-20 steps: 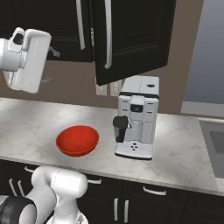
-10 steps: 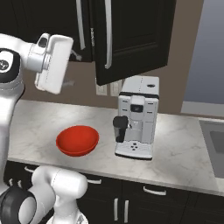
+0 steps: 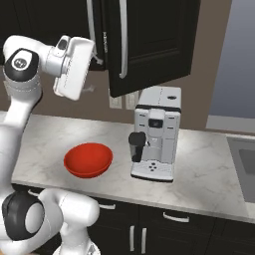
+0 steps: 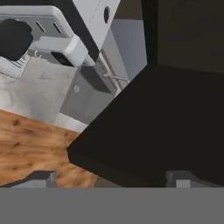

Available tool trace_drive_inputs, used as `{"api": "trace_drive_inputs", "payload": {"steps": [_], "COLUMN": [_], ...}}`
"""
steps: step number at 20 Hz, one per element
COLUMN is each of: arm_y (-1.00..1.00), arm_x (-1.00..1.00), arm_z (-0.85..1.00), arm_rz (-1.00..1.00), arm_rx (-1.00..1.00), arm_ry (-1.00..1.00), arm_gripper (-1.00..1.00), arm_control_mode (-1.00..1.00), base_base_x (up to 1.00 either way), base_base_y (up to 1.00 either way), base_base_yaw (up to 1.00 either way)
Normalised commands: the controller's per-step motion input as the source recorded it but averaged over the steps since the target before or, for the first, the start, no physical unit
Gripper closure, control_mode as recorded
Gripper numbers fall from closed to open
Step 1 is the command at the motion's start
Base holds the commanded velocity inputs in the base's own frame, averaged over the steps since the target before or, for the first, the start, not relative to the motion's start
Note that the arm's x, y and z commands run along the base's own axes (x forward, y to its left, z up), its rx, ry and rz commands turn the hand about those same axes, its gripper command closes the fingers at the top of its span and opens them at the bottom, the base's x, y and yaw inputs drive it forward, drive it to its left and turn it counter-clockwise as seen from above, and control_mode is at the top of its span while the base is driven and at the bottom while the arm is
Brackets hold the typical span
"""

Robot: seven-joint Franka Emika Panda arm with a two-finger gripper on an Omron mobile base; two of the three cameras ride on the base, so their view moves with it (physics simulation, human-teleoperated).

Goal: Open the cabinet and setup a tea strainer by placing it in the bowl upright.

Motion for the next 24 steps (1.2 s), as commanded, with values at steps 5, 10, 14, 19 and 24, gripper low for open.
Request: {"api": "trace_drive_inputs", "payload": {"steps": [5,10,14,19,24], "arm_y": [-0.21,-0.28,-0.31,-0.43,-0.66], "arm_x": [0.39,0.15,0.03,-0.01,-0.38], "arm_z": [0.00,0.00,0.00,0.00,0.00], "arm_rz": [0.00,-0.05,-0.10,-0.18,-0.23], "arm_rx": [0.00,0.00,0.00,0.00,0.00], "arm_ry": [0.03,0.02,0.04,0.01,-0.03], "arm_gripper": [-1.00,-1.00,-1.00,-1.00,-1.00], "arm_control_mode": [-1.00,-1.00,-1.00,-1.00,-1.00], "base_base_x": [0.00,0.00,0.00,0.00,0.00], "base_base_y": [0.00,0.00,0.00,0.00,0.00], "base_base_yaw": [0.00,0.00,0.00,0.00,0.00]}}
